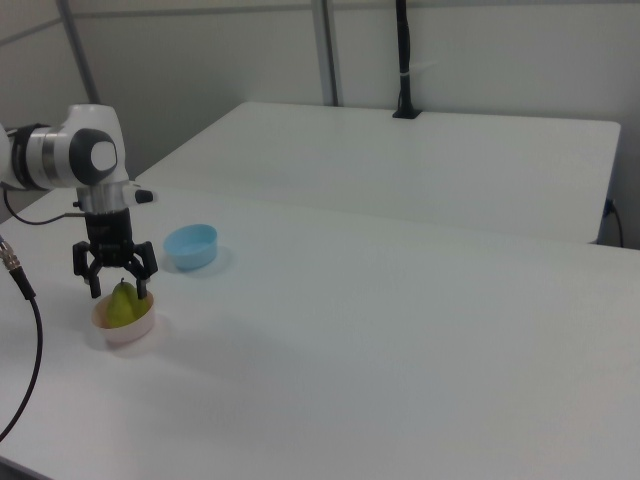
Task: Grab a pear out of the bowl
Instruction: 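Lower the gripper onto the pear and close the fingers around it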
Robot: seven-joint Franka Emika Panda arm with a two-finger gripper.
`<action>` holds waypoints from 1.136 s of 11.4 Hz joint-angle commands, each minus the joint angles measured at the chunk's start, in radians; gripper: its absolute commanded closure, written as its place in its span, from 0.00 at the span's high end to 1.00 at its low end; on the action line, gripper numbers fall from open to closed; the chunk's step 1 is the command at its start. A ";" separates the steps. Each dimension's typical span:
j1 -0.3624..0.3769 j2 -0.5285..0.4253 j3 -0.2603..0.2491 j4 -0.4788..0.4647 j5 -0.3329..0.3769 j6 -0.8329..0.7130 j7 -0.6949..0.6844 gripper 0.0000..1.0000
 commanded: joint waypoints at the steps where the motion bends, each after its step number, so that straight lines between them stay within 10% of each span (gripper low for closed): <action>1: 0.043 0.037 -0.015 -0.010 -0.034 0.059 0.000 1.00; 3: 0.046 0.053 -0.015 -0.015 -0.048 0.074 0.003 0.90; 6: 0.040 0.042 -0.015 -0.012 -0.048 0.070 0.000 0.37; 13: -0.043 -0.137 -0.023 -0.001 -0.026 0.027 -0.012 0.37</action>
